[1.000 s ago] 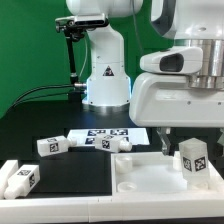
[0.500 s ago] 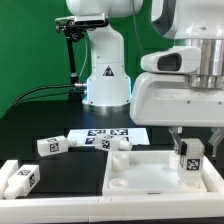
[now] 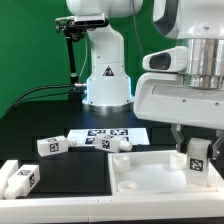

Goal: Assemble one leg

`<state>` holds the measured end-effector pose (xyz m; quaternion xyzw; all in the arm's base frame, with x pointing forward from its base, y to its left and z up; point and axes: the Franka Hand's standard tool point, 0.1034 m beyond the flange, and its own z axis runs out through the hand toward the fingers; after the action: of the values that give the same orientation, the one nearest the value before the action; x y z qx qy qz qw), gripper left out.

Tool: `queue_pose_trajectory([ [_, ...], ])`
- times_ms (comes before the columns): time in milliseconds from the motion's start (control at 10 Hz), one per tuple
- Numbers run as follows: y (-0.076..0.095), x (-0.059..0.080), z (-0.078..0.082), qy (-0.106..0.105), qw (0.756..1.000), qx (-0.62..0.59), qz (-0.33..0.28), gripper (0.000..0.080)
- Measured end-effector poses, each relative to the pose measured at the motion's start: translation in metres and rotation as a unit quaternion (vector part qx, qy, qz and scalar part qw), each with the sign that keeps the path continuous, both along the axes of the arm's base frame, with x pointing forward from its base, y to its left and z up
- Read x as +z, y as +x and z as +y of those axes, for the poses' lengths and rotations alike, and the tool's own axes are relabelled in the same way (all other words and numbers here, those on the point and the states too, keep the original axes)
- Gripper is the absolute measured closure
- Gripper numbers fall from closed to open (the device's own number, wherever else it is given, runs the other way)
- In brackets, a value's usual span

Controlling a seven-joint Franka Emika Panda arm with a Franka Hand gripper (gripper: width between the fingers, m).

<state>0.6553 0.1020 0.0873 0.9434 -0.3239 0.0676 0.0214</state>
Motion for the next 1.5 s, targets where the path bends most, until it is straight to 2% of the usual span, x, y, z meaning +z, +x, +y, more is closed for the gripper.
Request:
queue_pose_trajectory([
  [200, 0.0, -0.001, -0.006, 0.026, 0.99, -0.14, -0.01, 0.0509],
  [500, -0.005, -0.001, -0.01, 0.055, 0.941, -0.334, -0.011, 0.0509],
  [600, -0.007, -0.001, -0.01, 0.058, 0.93, -0.363, -0.009, 0.0509],
  [700, -0.007, -0.001, -0.01, 0.057, 0.93, -0.363, -0.008, 0.0509],
  [800, -0.007, -0.001, -0.01, 0.056, 0.937, -0.346, -0.008, 0.0509],
  [900, -0.009, -0.003, -0.009, 0.047, 0.949, -0.312, -0.002, 0.0423],
  [1000, -0.017, -0.005, -0.003, 0.025, 0.979, -0.203, 0.024, 0.0244],
  [1100, -0.016, -0.005, 0.003, 0.024, 0.991, -0.13, 0.023, 0.0179],
  [1300, -0.023, -0.004, 0.012, 0.028, 0.997, -0.078, 0.009, 0.0156],
  [1500, -0.023, -0.005, 0.01, 0.018, 1.0, 0.003, 0.016, 0.0151],
])
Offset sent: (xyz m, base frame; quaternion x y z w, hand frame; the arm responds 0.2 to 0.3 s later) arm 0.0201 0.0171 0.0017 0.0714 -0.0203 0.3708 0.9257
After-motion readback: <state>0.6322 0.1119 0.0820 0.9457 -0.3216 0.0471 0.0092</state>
